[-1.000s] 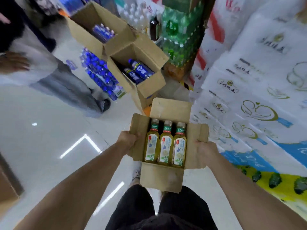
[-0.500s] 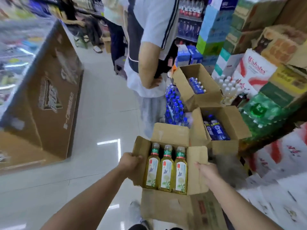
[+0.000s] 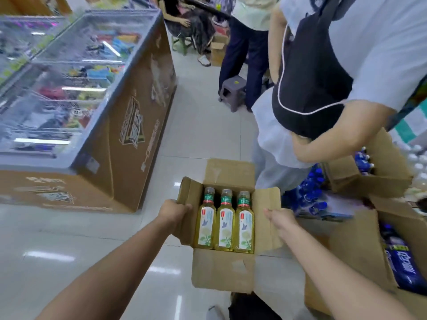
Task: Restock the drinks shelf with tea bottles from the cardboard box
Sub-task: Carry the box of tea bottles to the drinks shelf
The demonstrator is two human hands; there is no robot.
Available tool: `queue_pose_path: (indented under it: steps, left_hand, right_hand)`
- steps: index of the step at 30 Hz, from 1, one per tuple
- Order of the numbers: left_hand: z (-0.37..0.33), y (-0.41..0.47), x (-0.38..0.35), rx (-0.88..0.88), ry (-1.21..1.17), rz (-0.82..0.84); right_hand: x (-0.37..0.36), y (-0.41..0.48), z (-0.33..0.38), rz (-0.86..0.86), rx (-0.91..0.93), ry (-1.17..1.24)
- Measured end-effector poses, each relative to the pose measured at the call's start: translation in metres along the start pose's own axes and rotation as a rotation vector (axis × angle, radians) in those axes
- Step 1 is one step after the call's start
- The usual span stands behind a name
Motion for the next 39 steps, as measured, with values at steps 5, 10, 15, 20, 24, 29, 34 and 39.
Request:
queue_pose_path:
  steps: [5, 10, 15, 20, 24, 29, 34, 39]
  left_hand:
    - [-0.049, 0.077, 0.054, 0.071, -0.09, -0.097]
    - [-0.099, 0.151, 0.096, 0.148, -0.188, -0.16]
    - [-0.171, 0.242, 0.136, 0.168, -0.223, -0.192]
    - [-0.255, 0.345, 0.171, 0.183, -0.216, -0.198]
    - [-0.322, 0.447, 0.203, 0.173, -0.224, -0.176]
    - [-0.436, 0.548, 0.241, 0.162, -0.209, -0.16]
    - [-0.558, 0.651, 0.28, 0.095, -0.167, -0.171]
    - [-0.67, 0.758, 0.312, 0.093, -0.233, -0.215]
  right_hand:
    - [-0.08, 0.063, 0.094, 0.078, -0.004, -0.009]
    - [-0.149, 0.124, 0.194, 0.114, 0.021, -0.118]
    - [-0.21, 0.179, 0.302, 0.114, 0.056, -0.163]
    - [-0.268, 0.238, 0.415, 0.102, 0.107, -0.176]
    - [-0.318, 0.301, 0.502, 0.087, 0.068, -0.143]
    - [-0.368, 0.371, 0.624, 0.083, 0.065, -0.067]
    - [-0.421, 0.458, 0.749, 0.073, 0.07, -0.08]
    - [-0.482, 0.593, 0.867, 0.12, 0.088, -0.099]
Point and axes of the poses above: each hand's wrist, its own y-axis towards the middle knuckle, its own x-axis out of the back of the hand, z = x × y, the point moved 1 cm from there along y, towards the middle knuckle, and after that the axes turned 5 degrees about y, right-handed, at the moved point
